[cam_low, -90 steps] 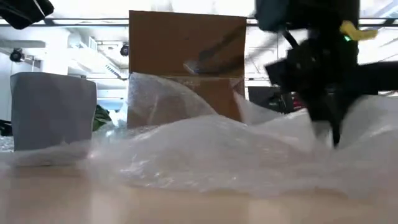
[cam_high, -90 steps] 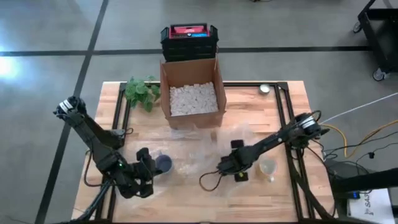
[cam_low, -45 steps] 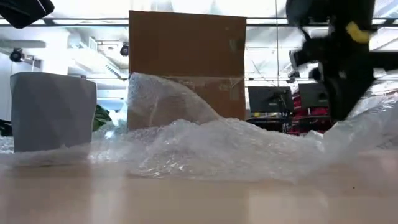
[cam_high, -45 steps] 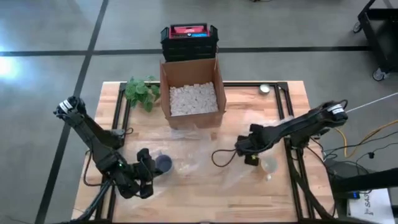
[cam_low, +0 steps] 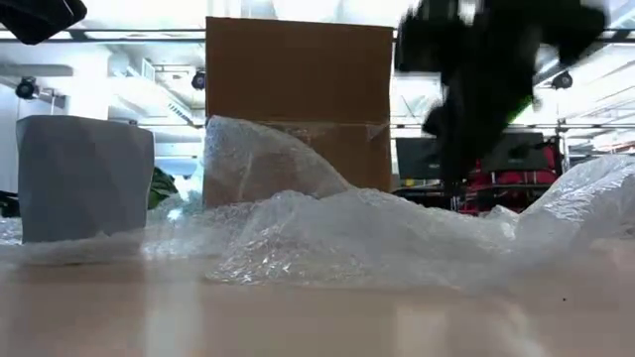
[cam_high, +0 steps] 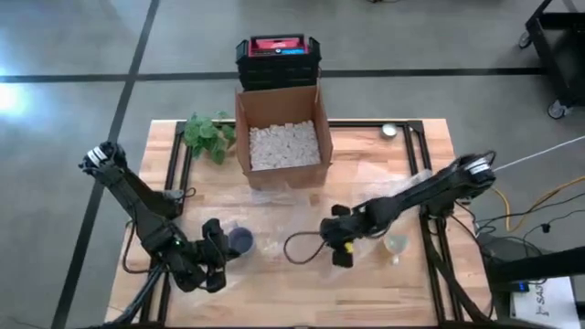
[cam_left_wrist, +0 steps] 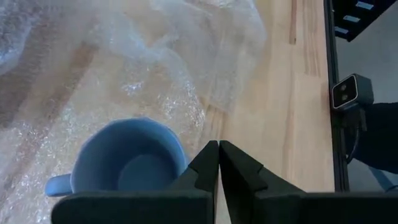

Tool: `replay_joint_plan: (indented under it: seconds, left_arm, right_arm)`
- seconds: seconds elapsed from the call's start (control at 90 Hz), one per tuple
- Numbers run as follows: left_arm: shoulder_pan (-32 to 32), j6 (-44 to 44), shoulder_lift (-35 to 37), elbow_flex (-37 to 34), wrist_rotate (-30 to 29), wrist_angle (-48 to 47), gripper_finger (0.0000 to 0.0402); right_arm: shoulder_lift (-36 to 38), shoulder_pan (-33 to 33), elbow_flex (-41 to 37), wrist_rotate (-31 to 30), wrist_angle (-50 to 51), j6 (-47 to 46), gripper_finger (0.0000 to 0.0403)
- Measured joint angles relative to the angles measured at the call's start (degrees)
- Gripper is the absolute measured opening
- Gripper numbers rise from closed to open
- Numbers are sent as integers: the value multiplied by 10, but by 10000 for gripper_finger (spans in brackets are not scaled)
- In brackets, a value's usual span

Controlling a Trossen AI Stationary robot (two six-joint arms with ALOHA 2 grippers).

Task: Wrap mug
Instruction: Wrap the blue mug using the left bubble wrap

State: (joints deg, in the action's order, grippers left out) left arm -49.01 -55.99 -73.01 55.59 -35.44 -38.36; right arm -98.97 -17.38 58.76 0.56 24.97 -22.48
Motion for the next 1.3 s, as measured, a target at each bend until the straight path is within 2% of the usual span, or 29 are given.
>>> replay_joint_plan:
  seconds: [0.089, 0.211, 0.556, 0.811, 0.922, 1.0, 1.078, 1.178, 1.3]
  left_arm:
    - [0, 0, 0, 0, 0, 0, 0]
    - [0, 0, 0, 0, 0, 1, 0]
    - [0, 0, 0, 0, 0, 8, 0]
    - [0, 0, 0, 0, 1, 11, 0]
    - [0, 0, 0, 0, 1, 13, 0]
    - [0, 0, 0, 0, 1, 13, 0]
    - [0, 0, 0, 0, 1, 13, 0]
    - [0, 0, 0, 0, 1, 13, 0]
    - [0, 1, 0, 0, 1, 13, 0]
  right_arm:
    - [-42, 4, 0, -2, -2, 0, 45]
    - [-52, 13, 5, -9, 23, 6, 32]
    - [-7, 63, -5, -141, 262, 26, 17]
    - [6, 99, -19, -143, 414, 26, 19]
    - [27, 101, 0, -142, 458, 18, 19]
    - [57, 98, 24, -143, 446, 0, 19]
    - [90, 98, 37, -142, 388, -15, 20]
    - [129, 98, 31, -141, 251, -26, 27]
    - [146, 98, 4, -141, 85, 17, 59]
